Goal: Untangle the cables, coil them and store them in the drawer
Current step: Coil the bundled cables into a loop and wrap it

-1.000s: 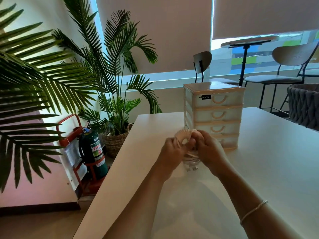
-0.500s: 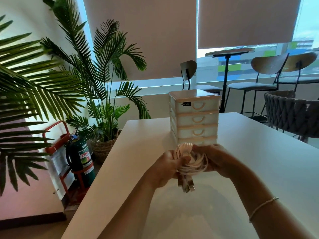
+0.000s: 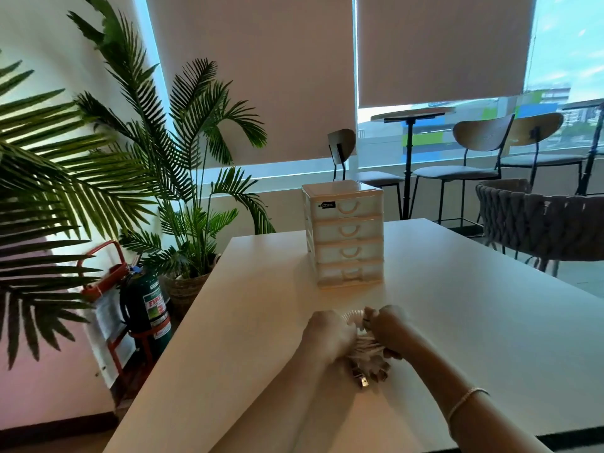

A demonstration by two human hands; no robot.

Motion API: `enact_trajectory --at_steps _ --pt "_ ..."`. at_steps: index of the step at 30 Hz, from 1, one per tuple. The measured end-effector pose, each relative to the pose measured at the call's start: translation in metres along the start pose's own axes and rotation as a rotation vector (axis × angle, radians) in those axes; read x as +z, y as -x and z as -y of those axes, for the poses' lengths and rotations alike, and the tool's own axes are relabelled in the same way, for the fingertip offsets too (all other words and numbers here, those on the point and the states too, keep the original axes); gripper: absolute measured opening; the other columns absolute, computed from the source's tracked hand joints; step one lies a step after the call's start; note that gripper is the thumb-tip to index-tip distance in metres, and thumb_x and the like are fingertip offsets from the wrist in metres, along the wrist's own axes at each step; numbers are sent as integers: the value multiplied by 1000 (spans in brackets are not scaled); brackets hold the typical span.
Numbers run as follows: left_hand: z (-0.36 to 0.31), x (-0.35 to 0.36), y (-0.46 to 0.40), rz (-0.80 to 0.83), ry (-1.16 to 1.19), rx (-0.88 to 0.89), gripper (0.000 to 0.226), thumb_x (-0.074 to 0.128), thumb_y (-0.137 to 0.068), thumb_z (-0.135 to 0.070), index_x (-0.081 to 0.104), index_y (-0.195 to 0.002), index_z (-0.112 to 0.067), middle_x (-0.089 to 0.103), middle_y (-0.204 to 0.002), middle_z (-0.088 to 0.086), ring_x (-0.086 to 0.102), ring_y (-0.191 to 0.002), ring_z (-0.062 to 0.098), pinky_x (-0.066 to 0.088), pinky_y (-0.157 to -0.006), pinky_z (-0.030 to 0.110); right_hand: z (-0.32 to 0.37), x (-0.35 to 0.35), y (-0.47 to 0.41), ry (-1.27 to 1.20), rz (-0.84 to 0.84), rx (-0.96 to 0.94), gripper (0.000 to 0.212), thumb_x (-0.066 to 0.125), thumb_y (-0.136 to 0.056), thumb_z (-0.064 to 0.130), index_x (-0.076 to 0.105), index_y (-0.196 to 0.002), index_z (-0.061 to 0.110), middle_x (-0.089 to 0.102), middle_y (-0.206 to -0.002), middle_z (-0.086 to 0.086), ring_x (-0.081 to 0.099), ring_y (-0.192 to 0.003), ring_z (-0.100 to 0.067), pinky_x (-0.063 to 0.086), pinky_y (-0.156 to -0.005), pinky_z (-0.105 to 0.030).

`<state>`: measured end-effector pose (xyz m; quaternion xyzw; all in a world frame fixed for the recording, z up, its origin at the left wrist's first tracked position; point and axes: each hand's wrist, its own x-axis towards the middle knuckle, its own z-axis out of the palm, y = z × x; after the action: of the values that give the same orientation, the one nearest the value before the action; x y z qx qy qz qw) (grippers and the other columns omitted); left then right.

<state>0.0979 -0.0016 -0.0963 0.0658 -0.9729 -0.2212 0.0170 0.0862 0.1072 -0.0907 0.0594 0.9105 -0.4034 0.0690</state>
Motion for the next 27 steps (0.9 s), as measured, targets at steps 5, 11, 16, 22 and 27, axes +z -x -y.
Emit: enact_trajectory --at_steps 5,11,16,22,27 --pt "5 7 -1 55 12 -6 47 34 -94 -29 54 -118 5 46 -125 27 50 -114 36 37 -100 33 -9 7 -4 197 -100 -133 39 29 -100 26 56 -121 9 56 -124 -18 53 -114 -32 43 -89 -32" --pt "3 11 8 -7 -65 13 41 25 -98 -23 48 -124 -2 43 -125 18 48 -115 37 38 -95 39 -18 12 8 238 -229 -153 47 24 -99 40 59 -114 13 58 -124 -14 54 -115 -30 41 -89 -34" --pt "3 7 18 -58 -142 48 44 23 -99 -25 51 -124 -3 43 -127 19 44 -119 36 36 -99 41 -16 6 8 310 -184 -145 49 22 -98 44 57 -117 15 58 -125 -13 54 -116 -28 40 -88 -34" --pt "-2 -9 11 -31 -233 54 49 28 -97 -32 50 -128 -1 42 -136 20 40 -125 33 33 -104 39 -8 -8 -11 386 -81 -95 55 32 -94 53 56 -117 9 58 -123 -13 55 -112 -28 44 -89 -34" --pt "-9 -42 -21 -133 -299 100 50 27 -99 -36 46 -132 -4 40 -136 19 35 -126 31 31 -104 40 4 -28 -40 471 -111 -167 48 41 -93 49 58 -112 9 61 -118 -11 57 -104 -24 46 -82 -31"
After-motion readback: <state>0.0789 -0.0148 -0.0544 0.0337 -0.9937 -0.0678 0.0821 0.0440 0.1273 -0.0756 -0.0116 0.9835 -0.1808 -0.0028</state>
